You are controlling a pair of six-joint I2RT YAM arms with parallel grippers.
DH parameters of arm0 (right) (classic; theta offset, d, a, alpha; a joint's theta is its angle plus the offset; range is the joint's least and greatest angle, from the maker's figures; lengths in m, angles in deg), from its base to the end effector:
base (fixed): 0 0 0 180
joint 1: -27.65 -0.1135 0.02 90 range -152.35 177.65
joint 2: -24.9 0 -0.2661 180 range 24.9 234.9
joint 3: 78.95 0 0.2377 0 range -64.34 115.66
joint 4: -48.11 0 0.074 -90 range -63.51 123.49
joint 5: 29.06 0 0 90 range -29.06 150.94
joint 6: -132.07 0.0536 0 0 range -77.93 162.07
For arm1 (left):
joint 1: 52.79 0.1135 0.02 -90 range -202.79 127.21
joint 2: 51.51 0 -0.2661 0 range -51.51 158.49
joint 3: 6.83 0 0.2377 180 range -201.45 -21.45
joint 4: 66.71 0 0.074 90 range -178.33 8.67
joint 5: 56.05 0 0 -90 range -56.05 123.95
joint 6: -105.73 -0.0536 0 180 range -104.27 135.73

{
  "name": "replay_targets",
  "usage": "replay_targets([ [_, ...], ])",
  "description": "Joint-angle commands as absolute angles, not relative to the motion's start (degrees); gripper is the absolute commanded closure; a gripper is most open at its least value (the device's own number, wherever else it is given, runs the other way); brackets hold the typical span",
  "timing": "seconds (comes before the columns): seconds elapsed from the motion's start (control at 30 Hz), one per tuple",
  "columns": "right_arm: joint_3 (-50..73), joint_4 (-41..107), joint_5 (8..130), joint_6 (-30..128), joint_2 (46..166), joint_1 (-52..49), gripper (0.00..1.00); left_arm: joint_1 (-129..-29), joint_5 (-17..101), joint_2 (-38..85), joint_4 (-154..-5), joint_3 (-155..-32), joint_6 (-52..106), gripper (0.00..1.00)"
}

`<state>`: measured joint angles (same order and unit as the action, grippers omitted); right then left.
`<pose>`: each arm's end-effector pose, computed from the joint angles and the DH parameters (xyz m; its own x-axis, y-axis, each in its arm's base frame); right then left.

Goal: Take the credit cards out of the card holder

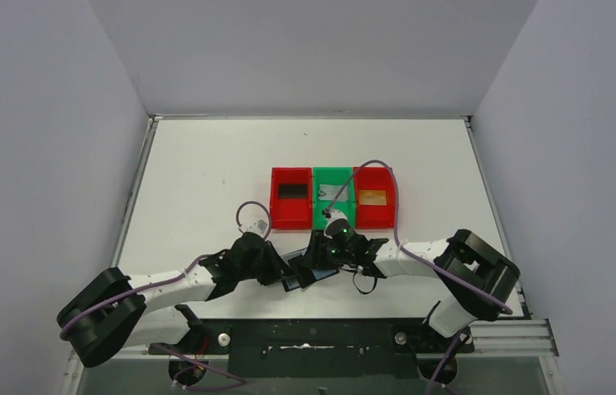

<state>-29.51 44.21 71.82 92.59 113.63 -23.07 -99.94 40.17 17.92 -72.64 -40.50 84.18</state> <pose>0.1760 0.2312 0.1423 -0.9295 0.0608 -0.3638 -0.2043 0.7365 0.6449 0.1416 -0.1612 0.1391 -0.8952 -0.3945 -0.2073 -0.1328 0.6801 -0.7210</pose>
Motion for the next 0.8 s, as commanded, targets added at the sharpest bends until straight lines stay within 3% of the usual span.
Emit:
replay_targets([
  [0.0,-28.26,46.58,74.69,91.66,114.89,-23.04,0.65,-99.94,39.17,17.51,-71.63,-39.79,83.94,1.0],
  [0.13,-29.52,49.75,77.45,92.69,114.77,-22.15,0.71,-99.97,38.97,18.46,-68.95,-39.13,84.9,1.0],
  [0.23,-31.36,53.07,79.94,94.36,114.98,-20.72,0.76,-99.9,38.36,19.12,-67.46,-39.09,85.45,0.95],
  [0.47,-32.57,56.48,82.94,95.94,116.39,-19.3,0.8,-99.81,38.11,20.44,-62.14,-38.14,86.89,0.87],
  [0.77,-34.59,61.04,85.6,98.3,117.69,-17.62,0.85,-99.59,38.32,22.31,-60.32,-38.25,87.54,0.85],
])
